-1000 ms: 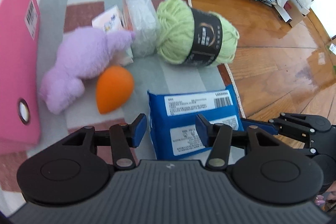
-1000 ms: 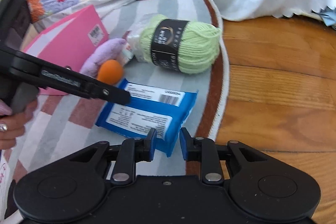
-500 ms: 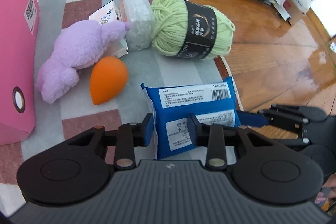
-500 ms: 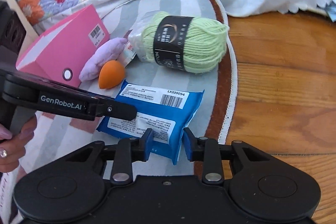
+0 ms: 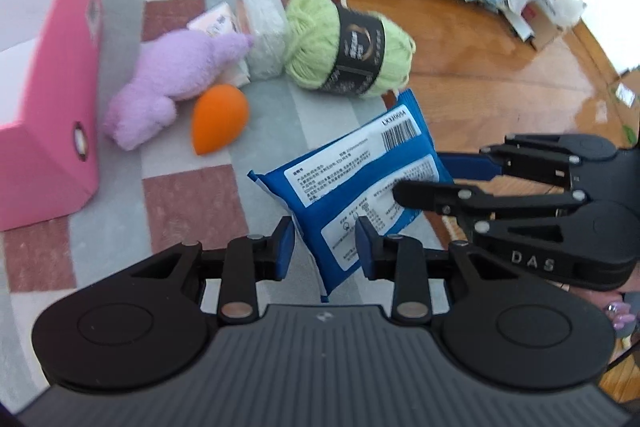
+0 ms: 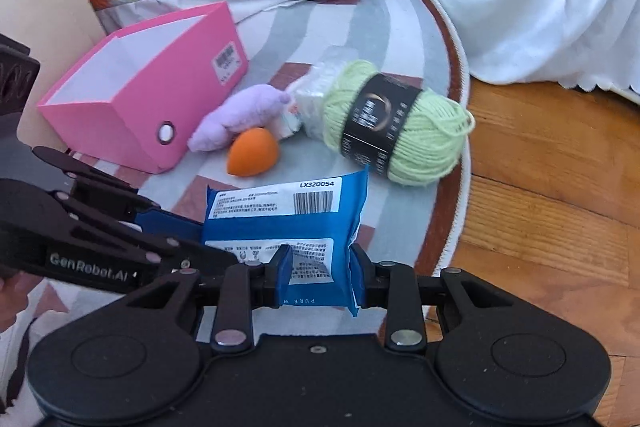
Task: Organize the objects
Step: 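Lift the blue snack packet with the left tool and carry it over the pink box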
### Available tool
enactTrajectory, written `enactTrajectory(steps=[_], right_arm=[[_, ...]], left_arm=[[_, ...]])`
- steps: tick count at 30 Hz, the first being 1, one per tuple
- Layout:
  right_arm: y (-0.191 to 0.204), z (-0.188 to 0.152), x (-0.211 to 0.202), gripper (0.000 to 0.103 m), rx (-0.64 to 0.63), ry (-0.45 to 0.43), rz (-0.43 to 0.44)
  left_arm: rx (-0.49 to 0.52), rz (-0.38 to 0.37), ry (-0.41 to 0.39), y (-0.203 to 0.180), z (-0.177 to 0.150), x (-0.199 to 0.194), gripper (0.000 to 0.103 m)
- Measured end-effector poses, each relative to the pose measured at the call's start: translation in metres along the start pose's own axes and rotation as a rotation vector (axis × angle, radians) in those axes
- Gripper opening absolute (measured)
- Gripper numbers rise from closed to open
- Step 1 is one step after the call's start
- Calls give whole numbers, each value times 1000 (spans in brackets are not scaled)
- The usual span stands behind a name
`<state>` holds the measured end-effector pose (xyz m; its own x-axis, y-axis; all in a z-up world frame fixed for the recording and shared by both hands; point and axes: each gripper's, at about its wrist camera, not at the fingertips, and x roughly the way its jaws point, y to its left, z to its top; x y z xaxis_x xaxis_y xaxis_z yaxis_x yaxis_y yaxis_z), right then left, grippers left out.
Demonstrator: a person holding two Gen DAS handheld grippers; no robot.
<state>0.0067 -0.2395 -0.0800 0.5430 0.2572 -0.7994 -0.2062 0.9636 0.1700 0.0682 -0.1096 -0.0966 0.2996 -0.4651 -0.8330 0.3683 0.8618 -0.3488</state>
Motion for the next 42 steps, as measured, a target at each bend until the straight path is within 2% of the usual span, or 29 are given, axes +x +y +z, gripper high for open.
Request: enactTrajectory(steps=[9,16,20,25,32,42], right_arm=[[29,21,-31,35,21,6,57],[61,42,-46,29,7,-2,106],[82,58,-55,27,-32,-6,148],[109,66,-63,27,-91,-9,168],[138,86,-62,26,-134,17,173],[180,139,-51,26,-233,38,140]], left_arm=[[67,39,-58,-3,17,-65,31],[114,119,-85,-2,23,-116,31],[58,171,-45,7,24,-139,31],[40,210,-69,18,20,-163,32],[8,233,-59,39,20,-187,32],[-71,266,-59,76,51,-213,32]])
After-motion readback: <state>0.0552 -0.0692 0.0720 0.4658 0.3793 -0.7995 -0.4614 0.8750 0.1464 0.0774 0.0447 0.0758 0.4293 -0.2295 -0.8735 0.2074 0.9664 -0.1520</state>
